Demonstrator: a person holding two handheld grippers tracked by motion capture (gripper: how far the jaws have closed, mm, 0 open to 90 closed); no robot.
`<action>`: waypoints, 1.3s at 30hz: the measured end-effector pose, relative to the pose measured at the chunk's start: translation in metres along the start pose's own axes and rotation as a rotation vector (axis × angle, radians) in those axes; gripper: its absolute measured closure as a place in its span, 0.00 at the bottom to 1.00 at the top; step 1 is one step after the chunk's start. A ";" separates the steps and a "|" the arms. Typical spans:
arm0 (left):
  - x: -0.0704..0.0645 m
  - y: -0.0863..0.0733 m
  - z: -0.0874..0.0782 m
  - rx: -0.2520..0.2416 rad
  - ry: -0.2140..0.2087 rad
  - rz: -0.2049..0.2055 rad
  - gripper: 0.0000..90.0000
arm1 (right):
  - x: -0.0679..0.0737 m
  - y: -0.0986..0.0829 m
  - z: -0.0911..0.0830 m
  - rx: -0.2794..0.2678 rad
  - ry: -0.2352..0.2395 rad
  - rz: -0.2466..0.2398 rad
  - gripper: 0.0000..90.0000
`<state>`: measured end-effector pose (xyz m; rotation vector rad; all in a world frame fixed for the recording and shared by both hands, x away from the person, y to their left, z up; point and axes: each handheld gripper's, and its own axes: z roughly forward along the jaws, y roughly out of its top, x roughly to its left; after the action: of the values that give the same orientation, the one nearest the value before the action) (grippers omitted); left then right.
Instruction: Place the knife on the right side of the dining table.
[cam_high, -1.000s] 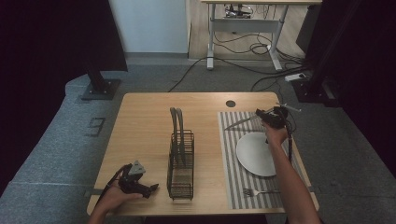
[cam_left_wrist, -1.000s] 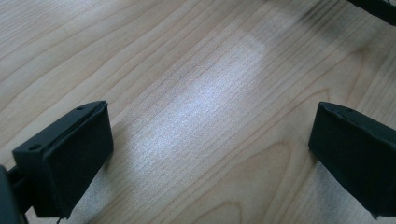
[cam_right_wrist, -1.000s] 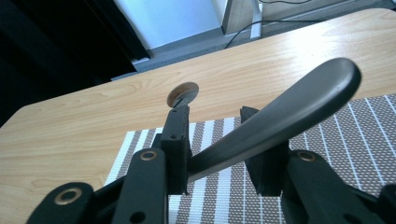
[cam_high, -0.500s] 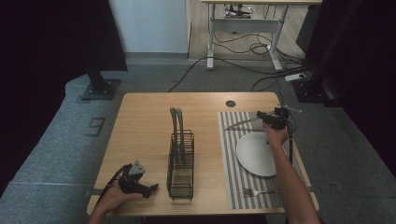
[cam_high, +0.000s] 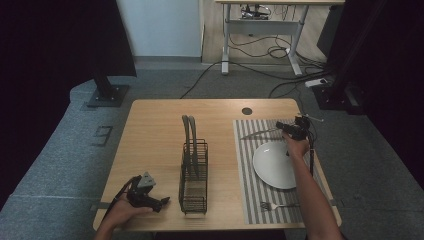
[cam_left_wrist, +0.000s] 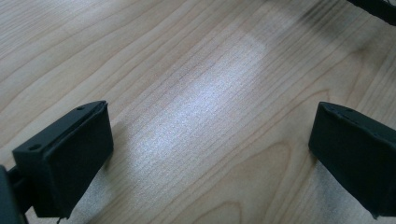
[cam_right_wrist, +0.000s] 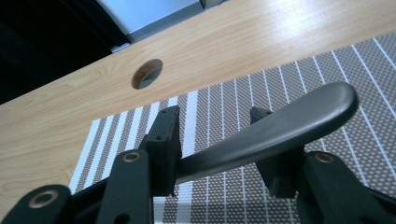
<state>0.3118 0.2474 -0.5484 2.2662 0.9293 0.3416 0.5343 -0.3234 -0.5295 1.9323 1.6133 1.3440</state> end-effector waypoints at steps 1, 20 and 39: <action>0.000 0.000 0.000 0.000 0.000 0.000 0.00 | -0.002 -0.001 0.001 0.008 -0.008 0.009 0.58; 0.000 0.000 0.000 0.000 0.000 0.000 0.00 | -0.011 -0.005 0.008 0.058 -0.049 0.064 0.53; 0.000 0.000 0.000 0.000 0.000 0.000 0.00 | -0.013 -0.006 0.008 0.107 -0.105 0.060 0.49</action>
<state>0.3117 0.2474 -0.5484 2.2662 0.9294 0.3416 0.5376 -0.3304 -0.5438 2.0923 1.6192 1.1781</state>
